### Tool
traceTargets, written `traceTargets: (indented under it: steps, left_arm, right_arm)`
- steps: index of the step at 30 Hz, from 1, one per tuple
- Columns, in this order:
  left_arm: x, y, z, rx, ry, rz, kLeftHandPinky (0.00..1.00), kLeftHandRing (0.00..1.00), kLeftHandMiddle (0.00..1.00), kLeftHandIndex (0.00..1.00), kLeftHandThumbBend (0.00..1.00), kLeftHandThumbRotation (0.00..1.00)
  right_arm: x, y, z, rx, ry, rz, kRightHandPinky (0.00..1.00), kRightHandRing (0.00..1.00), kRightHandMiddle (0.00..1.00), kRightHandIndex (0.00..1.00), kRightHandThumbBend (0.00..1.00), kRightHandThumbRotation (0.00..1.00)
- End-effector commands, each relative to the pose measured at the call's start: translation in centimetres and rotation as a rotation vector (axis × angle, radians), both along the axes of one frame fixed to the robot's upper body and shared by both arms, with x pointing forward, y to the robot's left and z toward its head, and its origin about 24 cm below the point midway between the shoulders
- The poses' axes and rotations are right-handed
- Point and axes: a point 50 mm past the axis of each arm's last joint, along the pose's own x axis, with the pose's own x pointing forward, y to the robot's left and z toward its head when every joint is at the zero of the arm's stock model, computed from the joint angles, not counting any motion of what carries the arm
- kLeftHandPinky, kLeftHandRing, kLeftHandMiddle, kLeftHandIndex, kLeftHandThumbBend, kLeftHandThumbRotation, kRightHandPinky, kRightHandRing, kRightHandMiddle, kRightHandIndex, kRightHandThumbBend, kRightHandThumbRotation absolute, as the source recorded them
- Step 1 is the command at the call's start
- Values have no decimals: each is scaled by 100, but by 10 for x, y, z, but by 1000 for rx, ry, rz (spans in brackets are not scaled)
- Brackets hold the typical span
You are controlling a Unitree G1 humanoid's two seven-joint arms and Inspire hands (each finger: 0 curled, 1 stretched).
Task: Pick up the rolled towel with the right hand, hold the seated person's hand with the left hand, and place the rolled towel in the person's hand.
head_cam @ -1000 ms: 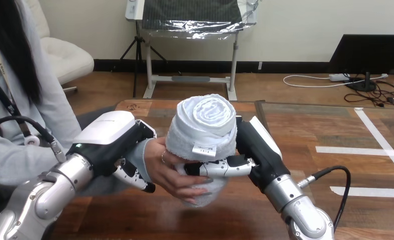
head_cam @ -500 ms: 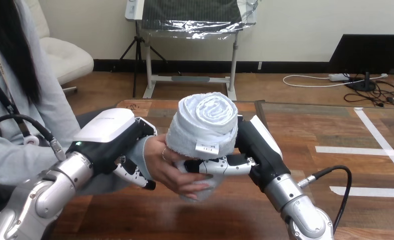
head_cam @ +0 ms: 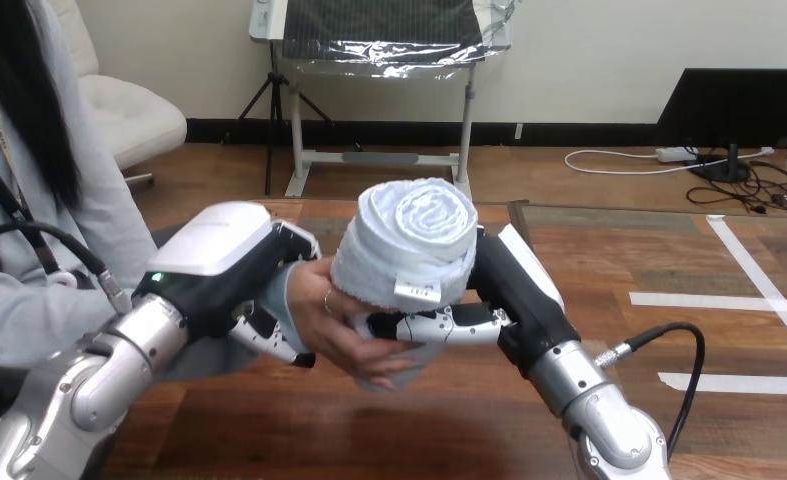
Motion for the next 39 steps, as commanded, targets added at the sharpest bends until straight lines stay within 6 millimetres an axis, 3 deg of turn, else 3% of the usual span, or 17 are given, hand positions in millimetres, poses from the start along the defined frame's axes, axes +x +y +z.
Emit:
traceTargets:
  steps: [1,9,16,39]
  left_arm:
    - [12,-17,55,-81,-236,-73,41,46,53,60,94,2]
    - [10,-15,53,-76,-235,-65,47,52,59,67,97,8]
    - [7,-13,51,-73,-236,-61,50,56,63,71,100,11]
    - [-2,-4,45,-56,-209,-39,59,69,75,82,100,18]
  right_arm:
    - [13,27,36,-11,-131,119,45,55,61,66,78,0]
    - [12,25,36,-19,-119,126,54,62,66,71,76,1]
    - [12,23,37,-41,-113,138,59,67,70,75,74,10]
    - [14,14,37,-106,-89,195,67,73,74,80,76,29]
